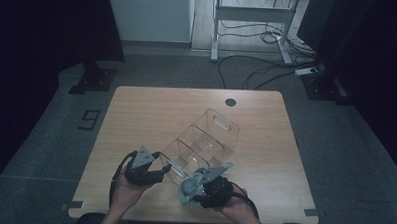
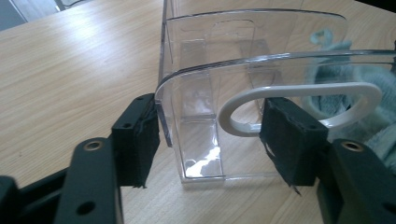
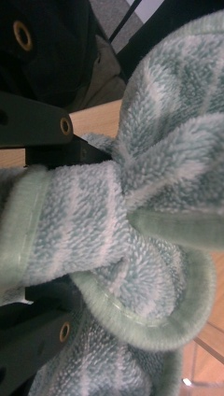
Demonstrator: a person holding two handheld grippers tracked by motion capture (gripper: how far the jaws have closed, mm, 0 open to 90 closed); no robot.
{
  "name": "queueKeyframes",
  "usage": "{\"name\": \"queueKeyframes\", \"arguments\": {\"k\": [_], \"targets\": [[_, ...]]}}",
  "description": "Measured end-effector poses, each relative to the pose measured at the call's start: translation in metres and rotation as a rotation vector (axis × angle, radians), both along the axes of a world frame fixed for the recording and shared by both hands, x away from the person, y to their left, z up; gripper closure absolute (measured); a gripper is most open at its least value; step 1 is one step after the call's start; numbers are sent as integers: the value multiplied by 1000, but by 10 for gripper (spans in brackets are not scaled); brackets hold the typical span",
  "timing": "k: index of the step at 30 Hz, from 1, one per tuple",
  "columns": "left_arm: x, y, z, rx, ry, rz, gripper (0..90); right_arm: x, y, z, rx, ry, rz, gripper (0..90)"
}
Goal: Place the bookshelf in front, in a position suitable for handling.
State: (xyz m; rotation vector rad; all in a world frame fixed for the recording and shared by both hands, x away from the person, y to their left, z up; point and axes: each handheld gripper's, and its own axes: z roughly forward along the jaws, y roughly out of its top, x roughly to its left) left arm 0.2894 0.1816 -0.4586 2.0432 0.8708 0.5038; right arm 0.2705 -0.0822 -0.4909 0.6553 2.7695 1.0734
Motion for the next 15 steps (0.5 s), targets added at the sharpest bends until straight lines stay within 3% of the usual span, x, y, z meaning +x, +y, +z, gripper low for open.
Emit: {"name": "queueKeyframes", "arguments": {"k": [11, 15], "targets": [[2, -3, -2, 18, -12, 26, 444, 4, 10, -29, -92, 21, 10, 501], [2, -3, -2, 19, -14, 28, 450, 4, 10, -30, -91, 23, 8, 501]]}}
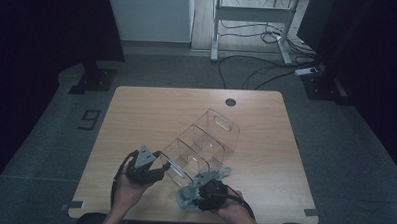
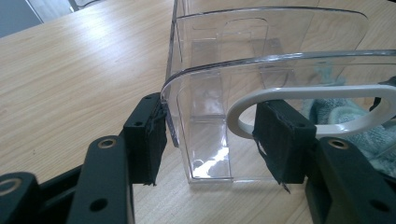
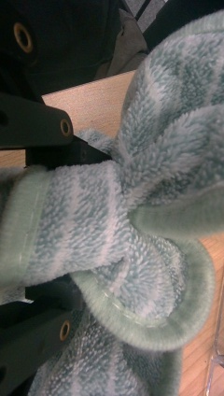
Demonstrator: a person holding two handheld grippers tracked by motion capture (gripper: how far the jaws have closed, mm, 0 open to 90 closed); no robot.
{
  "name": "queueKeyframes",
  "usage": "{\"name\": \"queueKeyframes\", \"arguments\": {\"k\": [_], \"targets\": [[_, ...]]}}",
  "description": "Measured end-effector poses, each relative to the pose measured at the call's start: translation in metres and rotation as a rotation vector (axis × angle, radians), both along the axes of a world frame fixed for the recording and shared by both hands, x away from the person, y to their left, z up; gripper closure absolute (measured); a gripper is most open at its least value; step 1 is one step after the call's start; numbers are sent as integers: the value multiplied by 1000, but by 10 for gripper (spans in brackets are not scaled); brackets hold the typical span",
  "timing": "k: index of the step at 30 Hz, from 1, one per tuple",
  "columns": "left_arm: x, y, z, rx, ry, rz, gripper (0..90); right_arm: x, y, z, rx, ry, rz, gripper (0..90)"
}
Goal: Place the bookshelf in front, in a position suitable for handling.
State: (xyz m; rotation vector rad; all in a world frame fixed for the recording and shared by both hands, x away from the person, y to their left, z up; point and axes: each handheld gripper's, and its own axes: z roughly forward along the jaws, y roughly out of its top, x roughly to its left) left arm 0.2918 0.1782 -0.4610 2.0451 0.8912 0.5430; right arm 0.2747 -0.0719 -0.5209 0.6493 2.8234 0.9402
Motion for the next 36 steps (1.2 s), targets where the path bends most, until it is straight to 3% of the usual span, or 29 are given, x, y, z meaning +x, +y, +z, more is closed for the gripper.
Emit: {"name": "queueKeyframes", "arguments": {"k": [6, 14, 22, 36], "targets": [[1, -1, -3, -3, 1, 6, 455, -2, -4, 2, 5, 6, 3, 501], [2, 1, -3, -23, 6, 10, 477, -7, -22, 14, 33, 9, -15, 506], [4, 5, -3, -6, -2, 9, 528, -6, -49, 30, 64, -27, -74, 508], [5, 6, -3, -7, -4, 3, 532, 6, -91, 54, 83, -95, -192, 511]]}}
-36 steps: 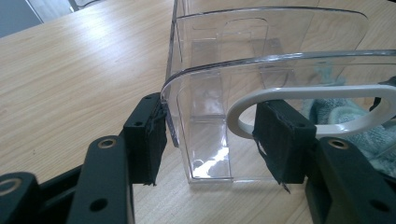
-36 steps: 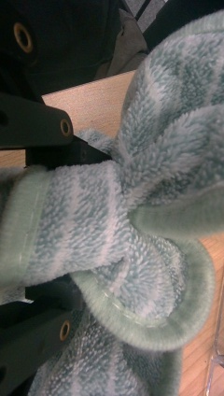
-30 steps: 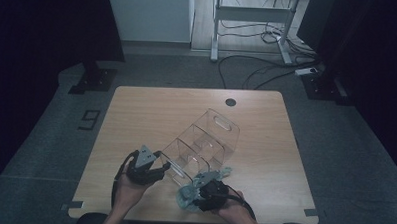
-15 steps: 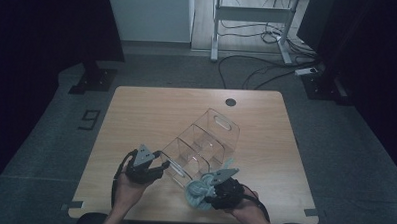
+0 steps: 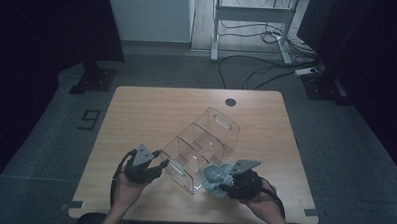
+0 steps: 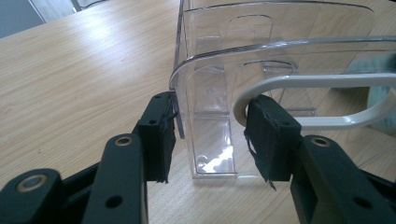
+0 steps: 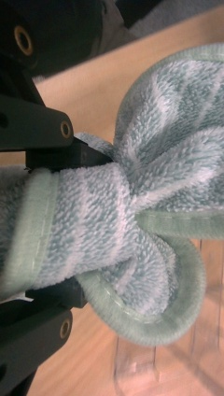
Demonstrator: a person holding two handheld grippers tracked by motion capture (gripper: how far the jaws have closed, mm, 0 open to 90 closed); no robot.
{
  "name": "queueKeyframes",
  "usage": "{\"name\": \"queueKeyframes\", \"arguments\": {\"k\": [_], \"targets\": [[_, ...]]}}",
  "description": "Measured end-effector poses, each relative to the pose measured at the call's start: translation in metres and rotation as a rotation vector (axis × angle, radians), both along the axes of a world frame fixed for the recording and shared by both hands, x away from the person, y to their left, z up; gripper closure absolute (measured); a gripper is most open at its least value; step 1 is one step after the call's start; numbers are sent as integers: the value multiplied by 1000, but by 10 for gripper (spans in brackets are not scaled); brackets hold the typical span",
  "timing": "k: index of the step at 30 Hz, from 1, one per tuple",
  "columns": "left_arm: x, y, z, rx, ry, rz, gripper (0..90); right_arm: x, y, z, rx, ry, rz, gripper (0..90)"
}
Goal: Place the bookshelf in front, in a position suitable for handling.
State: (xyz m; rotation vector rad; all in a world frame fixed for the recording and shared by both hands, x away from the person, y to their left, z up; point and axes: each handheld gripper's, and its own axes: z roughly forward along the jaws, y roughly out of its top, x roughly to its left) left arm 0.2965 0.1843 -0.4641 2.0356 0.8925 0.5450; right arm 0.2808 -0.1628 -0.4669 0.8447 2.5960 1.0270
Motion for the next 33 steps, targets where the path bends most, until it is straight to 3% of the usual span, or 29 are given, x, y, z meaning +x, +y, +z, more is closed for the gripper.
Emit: {"name": "queueKeyframes", "arguments": {"k": [11, 18, 27, 33], "targets": [[0, 0, 0, -1, 1, -4, 532, 21, -44, 18, 14, -52, -156, 511], [0, 0, 0, -2, 0, -3, 532, 39, -64, 20, 15, -70, -256, 510], [0, 1, 0, -2, 0, -3, 532, 66, -79, -4, -4, -38, -353, 508], [0, 1, 0, -2, 0, -4, 532, 72, -92, -25, -54, -4, -394, 502]]}}
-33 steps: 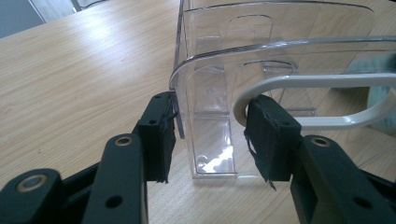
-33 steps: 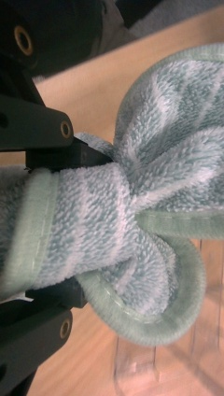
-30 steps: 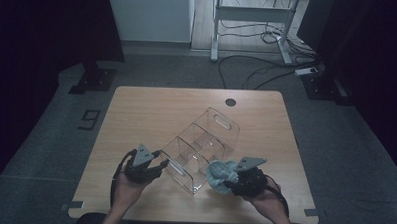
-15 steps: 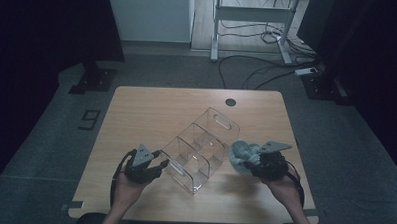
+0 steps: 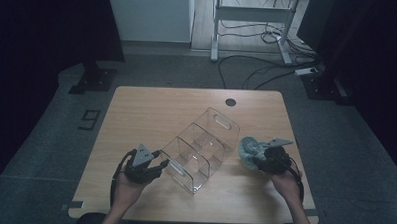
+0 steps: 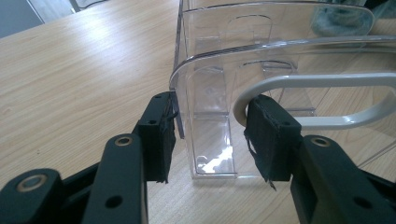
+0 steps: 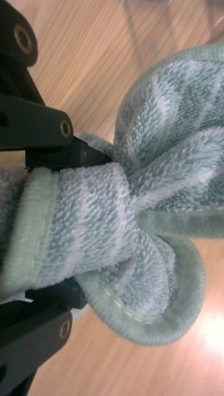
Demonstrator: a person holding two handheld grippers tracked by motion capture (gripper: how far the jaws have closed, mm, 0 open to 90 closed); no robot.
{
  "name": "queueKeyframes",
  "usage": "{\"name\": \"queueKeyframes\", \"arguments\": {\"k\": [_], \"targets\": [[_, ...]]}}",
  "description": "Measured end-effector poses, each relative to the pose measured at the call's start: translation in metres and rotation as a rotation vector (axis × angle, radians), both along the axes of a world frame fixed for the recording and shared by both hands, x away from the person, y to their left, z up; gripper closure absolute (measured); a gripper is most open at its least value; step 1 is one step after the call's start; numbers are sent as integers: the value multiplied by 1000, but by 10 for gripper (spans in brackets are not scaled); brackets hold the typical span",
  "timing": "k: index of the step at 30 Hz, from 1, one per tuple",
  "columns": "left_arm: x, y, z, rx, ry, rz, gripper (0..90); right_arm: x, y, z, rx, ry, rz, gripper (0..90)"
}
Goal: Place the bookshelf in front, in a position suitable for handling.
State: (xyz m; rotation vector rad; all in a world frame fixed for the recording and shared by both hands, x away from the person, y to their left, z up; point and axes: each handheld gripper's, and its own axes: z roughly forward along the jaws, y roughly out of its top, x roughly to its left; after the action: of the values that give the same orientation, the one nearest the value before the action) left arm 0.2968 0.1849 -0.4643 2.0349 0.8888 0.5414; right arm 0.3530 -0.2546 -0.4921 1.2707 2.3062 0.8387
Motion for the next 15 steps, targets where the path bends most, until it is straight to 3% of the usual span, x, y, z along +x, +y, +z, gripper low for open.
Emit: {"name": "queueKeyframes", "arguments": {"k": [11, 15], "targets": [[0, 0, 0, -1, -3, 0, 531, 3, -4, -25, -36, 80, 19, 445], [0, 0, -1, -2, -1, 4, 523, 1, -4, -23, -23, 75, 37, 297]]}}
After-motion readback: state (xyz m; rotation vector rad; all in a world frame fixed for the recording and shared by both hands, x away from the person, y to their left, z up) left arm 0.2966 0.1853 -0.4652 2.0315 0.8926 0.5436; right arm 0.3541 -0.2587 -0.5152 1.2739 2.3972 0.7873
